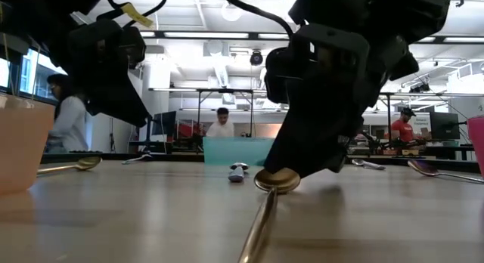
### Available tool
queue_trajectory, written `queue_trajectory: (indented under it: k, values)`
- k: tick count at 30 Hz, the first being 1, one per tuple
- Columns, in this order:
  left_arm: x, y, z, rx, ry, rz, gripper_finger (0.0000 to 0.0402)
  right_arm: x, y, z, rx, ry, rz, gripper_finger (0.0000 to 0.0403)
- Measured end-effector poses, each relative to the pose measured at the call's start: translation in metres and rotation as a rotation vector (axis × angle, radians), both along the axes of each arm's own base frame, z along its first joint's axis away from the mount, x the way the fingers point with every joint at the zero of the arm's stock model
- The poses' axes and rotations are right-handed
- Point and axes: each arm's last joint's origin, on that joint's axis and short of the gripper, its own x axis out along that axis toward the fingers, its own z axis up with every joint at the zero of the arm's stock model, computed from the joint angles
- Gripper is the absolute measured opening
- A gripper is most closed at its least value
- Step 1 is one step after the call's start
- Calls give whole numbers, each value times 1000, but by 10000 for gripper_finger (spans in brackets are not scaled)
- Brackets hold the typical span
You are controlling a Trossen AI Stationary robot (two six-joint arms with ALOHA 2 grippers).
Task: Sort silverware by color (type)
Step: Put the yellow spoon into the red bin
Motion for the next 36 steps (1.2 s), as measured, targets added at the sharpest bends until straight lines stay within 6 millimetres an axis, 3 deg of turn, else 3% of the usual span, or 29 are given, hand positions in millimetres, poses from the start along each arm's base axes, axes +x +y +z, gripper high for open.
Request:
queue_trajectory:
  k: [4,10,18,23,27,36]
  values:
    - [-1,-3,0,13,-4,-2,131,2,1,-1,-20,-20,21,120]
    - [-2,-7,0,31,-10,-8,131,2,1,-3,-29,-15,68,16]
    - [-4,-12,1,45,-17,-11,131,-2,-3,6,-5,6,120,3]
    - [-5,-14,1,56,-21,-13,131,-16,-9,40,-13,26,131,1]
    - [-5,-16,1,67,-25,-10,131,-36,-14,80,-12,18,131,1]
    - [-5,-16,1,72,-26,-5,131,-107,-26,158,170,75,111,0]
